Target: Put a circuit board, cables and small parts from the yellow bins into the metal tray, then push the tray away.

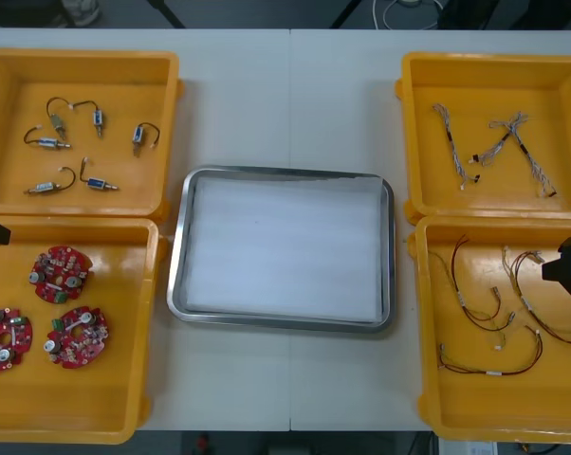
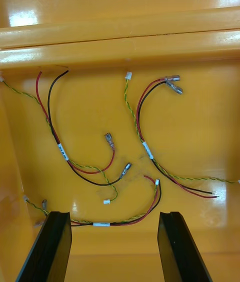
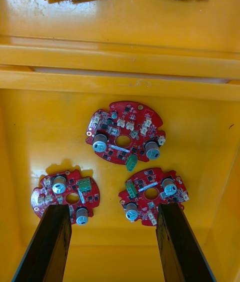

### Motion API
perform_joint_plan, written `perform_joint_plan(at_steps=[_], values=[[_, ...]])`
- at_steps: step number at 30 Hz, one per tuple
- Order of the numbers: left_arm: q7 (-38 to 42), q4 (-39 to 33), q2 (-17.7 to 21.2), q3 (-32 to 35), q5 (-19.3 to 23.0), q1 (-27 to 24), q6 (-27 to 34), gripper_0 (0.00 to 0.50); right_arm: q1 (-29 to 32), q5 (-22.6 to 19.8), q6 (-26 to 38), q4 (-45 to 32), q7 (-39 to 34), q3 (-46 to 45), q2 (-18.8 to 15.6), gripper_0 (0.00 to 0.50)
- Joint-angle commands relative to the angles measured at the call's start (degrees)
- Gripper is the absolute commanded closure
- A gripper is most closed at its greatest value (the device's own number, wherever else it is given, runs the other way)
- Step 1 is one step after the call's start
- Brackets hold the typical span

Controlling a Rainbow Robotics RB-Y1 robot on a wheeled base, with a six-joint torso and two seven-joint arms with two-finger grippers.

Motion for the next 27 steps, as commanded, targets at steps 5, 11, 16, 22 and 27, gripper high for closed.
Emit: perform_joint_plan(at_steps=[5,11,16,22,27], values=[[-3.9,-1.7,2.3,1.8,0.3,1.1,0.4,0.0,0.8,-0.4,0.2,-0.8,-1.0,-1.1,-2.1,0.0],[-3.9,-1.7,2.3,1.8,0.3,1.1,0.4,0.0,0.8,-0.4,0.2,-0.8,-1.0,-1.1,-2.1,0.0],[-3.9,-1.7,2.3,1.8,0.3,1.1,0.4,0.0,0.8,-0.4,0.2,-0.8,-1.0,-1.1,-2.1,0.0],[-3.9,-1.7,2.3,1.8,0.3,1.1,0.4,0.0,0.8,-0.4,0.2,-0.8,-1.0,-1.1,-2.1,0.0],[-3.9,-1.7,2.3,1.8,0.3,1.1,0.4,0.0,0.8,-0.4,0.2,-0.8,-1.0,-1.1,-2.1,0.0]])
